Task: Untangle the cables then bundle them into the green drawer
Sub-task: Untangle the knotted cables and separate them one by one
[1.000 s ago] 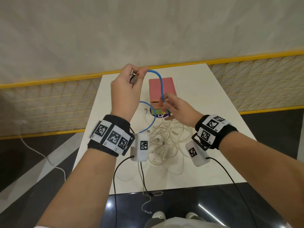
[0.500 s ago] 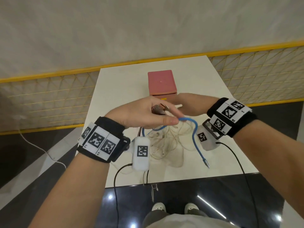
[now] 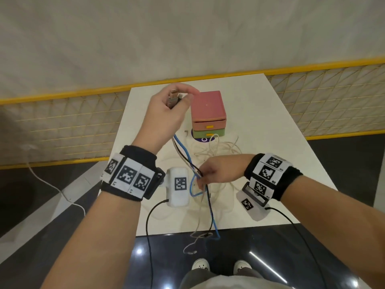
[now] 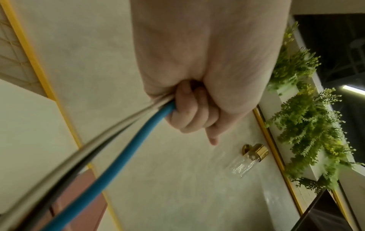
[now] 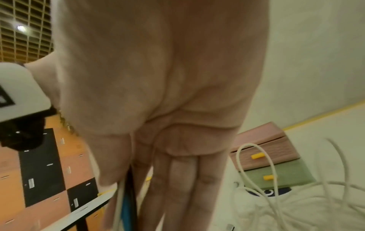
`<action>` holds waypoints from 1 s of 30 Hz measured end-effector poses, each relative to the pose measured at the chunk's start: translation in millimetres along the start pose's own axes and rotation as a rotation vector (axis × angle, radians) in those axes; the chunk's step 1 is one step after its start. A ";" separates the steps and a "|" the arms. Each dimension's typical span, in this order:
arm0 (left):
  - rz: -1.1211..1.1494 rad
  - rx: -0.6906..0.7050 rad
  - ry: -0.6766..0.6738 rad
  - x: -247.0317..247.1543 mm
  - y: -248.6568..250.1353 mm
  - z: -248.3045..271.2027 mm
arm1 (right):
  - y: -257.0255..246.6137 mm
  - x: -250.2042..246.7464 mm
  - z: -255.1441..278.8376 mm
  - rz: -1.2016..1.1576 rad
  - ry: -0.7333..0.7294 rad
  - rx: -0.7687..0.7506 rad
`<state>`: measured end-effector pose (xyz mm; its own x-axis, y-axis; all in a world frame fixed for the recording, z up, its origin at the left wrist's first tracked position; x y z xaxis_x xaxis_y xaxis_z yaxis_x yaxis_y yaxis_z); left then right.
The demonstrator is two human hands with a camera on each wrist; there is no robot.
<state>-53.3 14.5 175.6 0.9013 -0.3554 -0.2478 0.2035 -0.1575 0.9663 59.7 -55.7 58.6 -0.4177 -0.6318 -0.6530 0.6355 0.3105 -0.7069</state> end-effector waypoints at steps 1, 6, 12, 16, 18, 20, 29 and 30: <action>-0.046 0.004 0.015 -5.6 0.4 -1.1 | 3.7 -0.4 2.5 -0.047 0.023 0.008; -0.556 -0.147 -0.306 4.7 -18.4 13.4 | -8.3 -22.5 10.9 -0.328 0.411 -0.073; -0.613 -0.169 -0.165 9.5 -34.3 17.6 | 5.8 -25.4 4.9 -0.156 0.406 0.001; -0.421 -0.098 -0.075 7.6 -15.4 21.1 | 23.4 28.5 -19.2 0.089 0.132 0.109; -0.321 -0.085 -0.087 6.4 -8.0 24.5 | 26.9 49.7 -31.3 0.086 0.111 0.119; -0.186 -0.113 -0.154 5.3 -5.3 28.3 | 20.3 61.4 -44.5 0.045 0.163 0.027; -0.041 -0.128 -0.085 -7.8 -15.1 35.6 | 1.9 71.9 -41.8 -0.086 -0.177 -0.034; -0.030 -0.140 -0.086 -8.3 -19.0 36.0 | 6.6 64.0 -42.4 -0.028 -0.079 -0.009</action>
<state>-78.4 -12.7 156.8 0.8590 -0.4309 -0.2763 0.2869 -0.0418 0.9571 9.7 -64.0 0.6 -0.3823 -0.6946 -0.6094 0.6182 0.2979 -0.7274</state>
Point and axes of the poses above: each hand's wrist, its own z-axis away from the middle knuckle, its own x-axis out of the palm, y = z × x, the point moved 4 cm from there along -z, towards the middle knuckle, and after that the axes turned 12 degrees about -x, right-handed, at the moved point
